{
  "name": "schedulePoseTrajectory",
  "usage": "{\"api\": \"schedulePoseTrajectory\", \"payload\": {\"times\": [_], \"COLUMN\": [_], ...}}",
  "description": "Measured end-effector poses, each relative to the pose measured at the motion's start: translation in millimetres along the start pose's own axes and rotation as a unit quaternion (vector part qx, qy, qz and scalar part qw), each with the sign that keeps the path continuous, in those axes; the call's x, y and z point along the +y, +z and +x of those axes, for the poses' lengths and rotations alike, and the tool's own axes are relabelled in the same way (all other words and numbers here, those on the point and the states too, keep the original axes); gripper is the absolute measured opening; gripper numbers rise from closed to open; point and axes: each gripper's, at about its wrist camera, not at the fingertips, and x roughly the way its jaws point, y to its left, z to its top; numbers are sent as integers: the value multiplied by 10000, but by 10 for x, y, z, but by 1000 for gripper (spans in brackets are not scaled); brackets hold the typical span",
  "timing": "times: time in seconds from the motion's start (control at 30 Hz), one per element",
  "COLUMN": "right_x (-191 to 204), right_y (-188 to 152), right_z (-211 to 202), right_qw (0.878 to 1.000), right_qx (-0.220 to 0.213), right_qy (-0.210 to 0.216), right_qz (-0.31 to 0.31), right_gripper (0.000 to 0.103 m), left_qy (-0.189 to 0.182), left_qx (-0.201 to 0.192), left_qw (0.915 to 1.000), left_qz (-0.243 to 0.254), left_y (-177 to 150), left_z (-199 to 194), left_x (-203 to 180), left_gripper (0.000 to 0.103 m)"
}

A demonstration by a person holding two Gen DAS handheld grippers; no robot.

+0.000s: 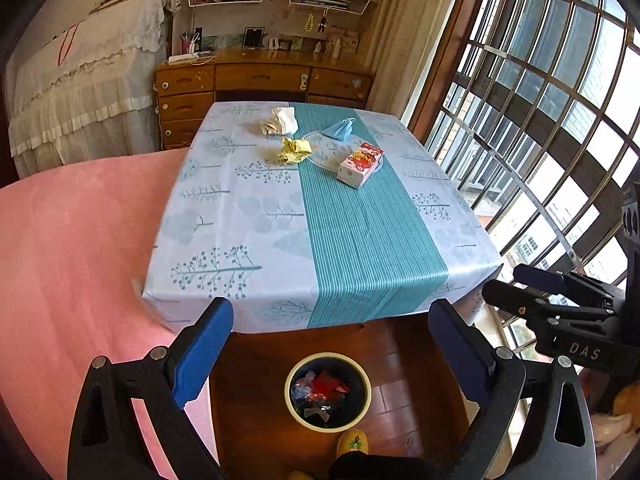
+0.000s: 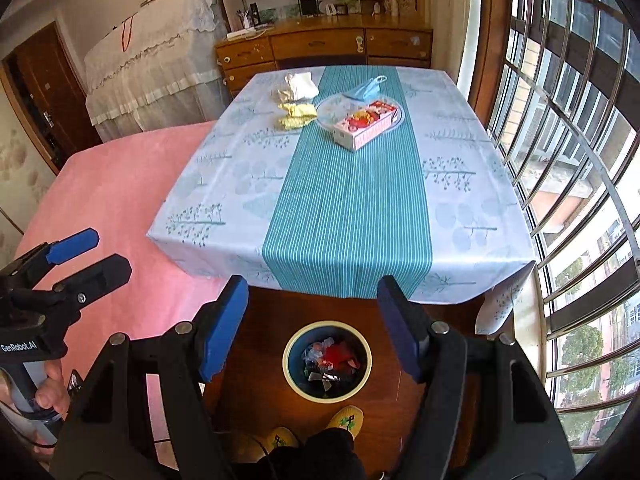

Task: Collect trash
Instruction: 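Move both open tools back toward the table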

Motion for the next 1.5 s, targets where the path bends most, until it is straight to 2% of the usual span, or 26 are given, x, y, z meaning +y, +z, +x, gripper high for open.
{"api": "schedulePoseTrajectory", "payload": {"times": [0.13, 0.33, 0.5, 0.63, 0.77, 0.93, 1.1, 1.3, 1.5], "right_x": [-97, -319, -608, -939, -1293, -1656, -1870, -1799, -1659], "right_y": [334, 893, 1356, 1677, 1973, 2265, 2479, 2625, 2730], "right_z": [47, 361, 911, 1369, 1793, 2282, 2733, 3164, 3565], "right_qw": [9998, 9995, 9993, 9990, 9979, 9962, 9933, 9873, 9813], "right_qx": [-185, -302, -152, 92, 312, 527, 775, 1080, 1426], "right_qy": [-39, 25, 210, 276, 429, 605, 847, 1139, 1160], "right_qz": [-9, -107, -260, -338, -360, -328, -94, 223, 568], "right_gripper": [64, 64, 64, 64, 64, 64, 64, 65, 65], "left_qy": [86, 202, 351, 301, 401, 532, 726, 962, 1185], "left_qx": [-97, -170, -110, 122, 262, 560, 735, 833, 1050], "left_qw": [9999, 9997, 9992, 9986, 9976, 9941, 9921, 9892, 9861], "left_qz": [42, 15, -141, -417, -505, -760, -717, -722, -497], "left_y": [290, 784, 1233, 1587, 1861, 2129, 2264, 2428, 2592], "left_z": [72, 456, 1031, 1571, 2117, 2746, 3097, 3408, 3771], "left_x": [-4, -12, -18, -48, -117, -170, -237, -170, 61], "left_gripper": [99, 99, 99, 99, 99, 99, 99, 99, 99]}}
